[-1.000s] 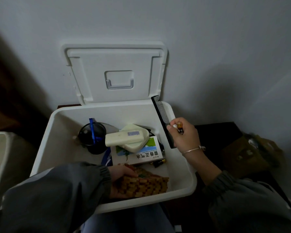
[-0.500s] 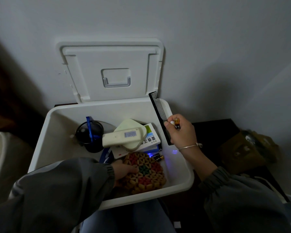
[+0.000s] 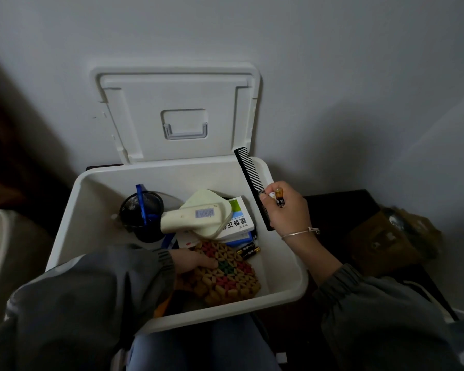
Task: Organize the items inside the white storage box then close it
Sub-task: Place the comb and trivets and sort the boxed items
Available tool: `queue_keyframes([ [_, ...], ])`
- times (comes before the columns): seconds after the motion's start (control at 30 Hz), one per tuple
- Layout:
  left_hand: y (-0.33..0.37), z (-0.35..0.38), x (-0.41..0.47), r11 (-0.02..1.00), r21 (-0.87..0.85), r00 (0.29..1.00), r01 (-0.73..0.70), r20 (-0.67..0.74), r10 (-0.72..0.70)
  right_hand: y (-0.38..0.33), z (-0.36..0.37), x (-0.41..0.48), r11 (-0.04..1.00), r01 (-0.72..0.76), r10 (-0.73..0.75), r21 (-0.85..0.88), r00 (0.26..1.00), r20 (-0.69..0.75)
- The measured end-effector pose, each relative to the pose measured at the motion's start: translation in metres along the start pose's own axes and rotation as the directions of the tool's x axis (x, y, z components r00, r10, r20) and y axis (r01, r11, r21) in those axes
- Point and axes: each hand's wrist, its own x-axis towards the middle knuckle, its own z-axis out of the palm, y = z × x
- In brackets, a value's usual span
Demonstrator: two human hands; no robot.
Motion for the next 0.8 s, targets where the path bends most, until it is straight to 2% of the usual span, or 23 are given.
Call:
queue_keyframes([
  [0.1, 0.006, -0.011, -0.013, 1.000, 0.010, 0.999, 0.023, -0.029, -0.022, 0.001, 0.000, 0.001, 1.000, 0.010, -0.010, -0.006, 1.000, 0.010],
  [0.23, 0.010, -0.032, -0.040, 0.999, 0.043, 0.999, -0.015, -0.034, 0.017, 0.001, 0.001, 0.000, 1.000, 0.019, -0.019, -0.011, 1.000, 0.022],
  [0.4, 0.006, -0.053, -0.074, 0.982, -0.163, 0.991, -0.093, 0.078, 0.107, -0.001, 0.001, -0.001, 0.996, 0.038, -0.034, -0.082, 0.998, 0.051],
  [0.47, 0.003, -0.062, -0.086, 0.973, -0.191, 0.981, -0.127, 0.119, 0.151, -0.004, 0.003, -0.002, 0.992, 0.058, -0.045, -0.116, 0.992, 0.115],
  [0.53, -0.002, -0.071, -0.094, 0.968, -0.202, 0.977, -0.149, 0.123, 0.176, -0.010, 0.008, -0.002, 0.979, 0.086, -0.040, -0.183, 0.970, 0.239],
  [0.67, -0.014, -0.082, -0.104, 0.958, -0.212, 0.970, -0.193, 0.105, 0.218, -0.025, 0.032, 0.009, 0.921, 0.183, 0.000, -0.345, 0.883, 0.469],
  [0.8, -0.021, -0.085, -0.111, 0.941, -0.258, 0.962, -0.217, 0.108, 0.251, -0.036, 0.059, 0.034, 0.835, 0.285, 0.007, -0.471, 0.850, 0.527],
])
